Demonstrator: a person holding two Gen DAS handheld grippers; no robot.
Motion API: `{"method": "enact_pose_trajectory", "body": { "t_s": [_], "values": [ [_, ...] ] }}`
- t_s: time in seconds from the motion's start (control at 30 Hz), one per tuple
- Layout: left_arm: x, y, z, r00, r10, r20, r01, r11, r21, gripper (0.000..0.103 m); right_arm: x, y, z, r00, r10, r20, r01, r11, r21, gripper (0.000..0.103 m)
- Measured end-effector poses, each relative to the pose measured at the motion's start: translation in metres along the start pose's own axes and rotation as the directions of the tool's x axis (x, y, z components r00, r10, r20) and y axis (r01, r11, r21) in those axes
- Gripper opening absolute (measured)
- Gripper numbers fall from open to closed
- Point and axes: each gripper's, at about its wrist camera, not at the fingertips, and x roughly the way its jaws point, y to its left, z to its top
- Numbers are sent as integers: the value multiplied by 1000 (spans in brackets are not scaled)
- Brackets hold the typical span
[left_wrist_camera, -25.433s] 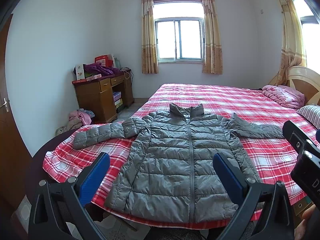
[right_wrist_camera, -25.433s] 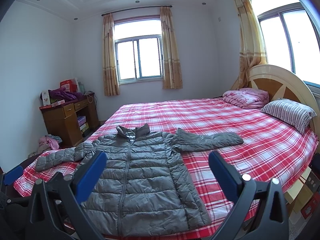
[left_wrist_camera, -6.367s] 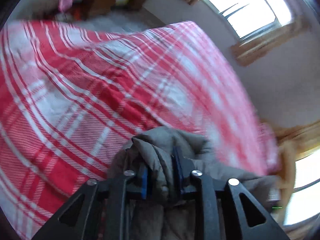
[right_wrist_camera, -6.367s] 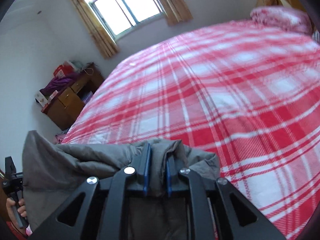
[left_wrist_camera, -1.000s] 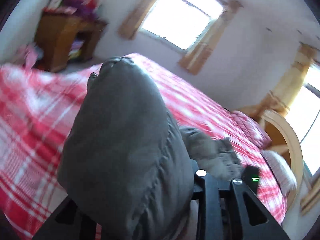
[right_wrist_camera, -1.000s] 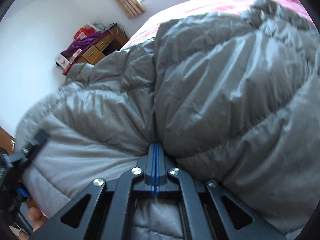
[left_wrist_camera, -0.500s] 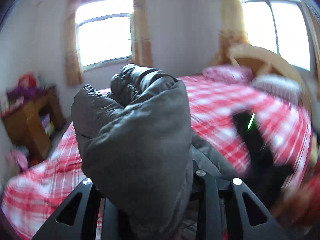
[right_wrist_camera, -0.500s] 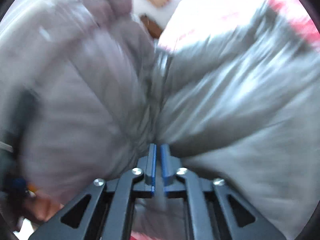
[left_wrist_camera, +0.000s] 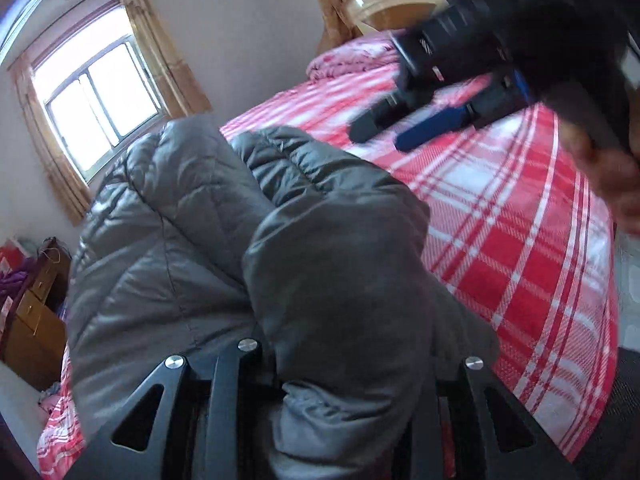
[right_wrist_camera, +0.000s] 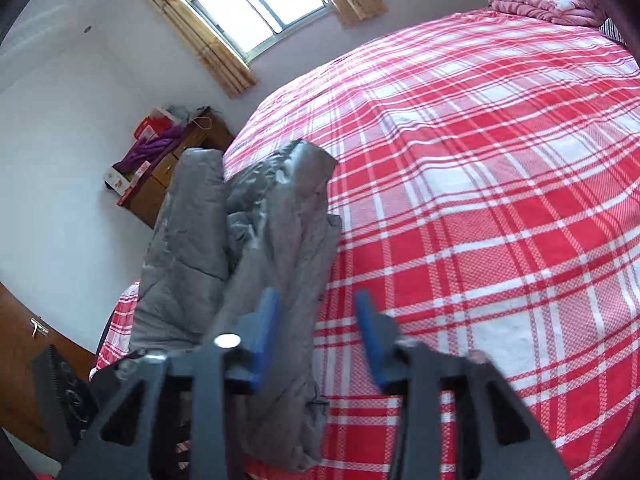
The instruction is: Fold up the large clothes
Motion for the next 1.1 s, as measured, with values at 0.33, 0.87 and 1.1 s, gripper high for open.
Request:
{"method": "enact_pose_trajectory", "body": {
  "t_s": [0.33, 0.87, 1.1],
  "values": [
    [-28, -9, -15, 1000, 7, 9, -7, 999, 48, 39, 63, 26, 31, 996, 22, -85, -32, 994, -109, 11],
    [-165, 107, -52, 977, -185, 102, 199, 969, -146, 73, 130, 18, 11, 983, 64, -172, -77, 994, -71, 5],
    [-81, 247, -59, 996, 43, 74, 19, 734, -679, 78, 133, 17, 4, 986, 62, -156, -71, 996, -52, 5]
  ]
}}
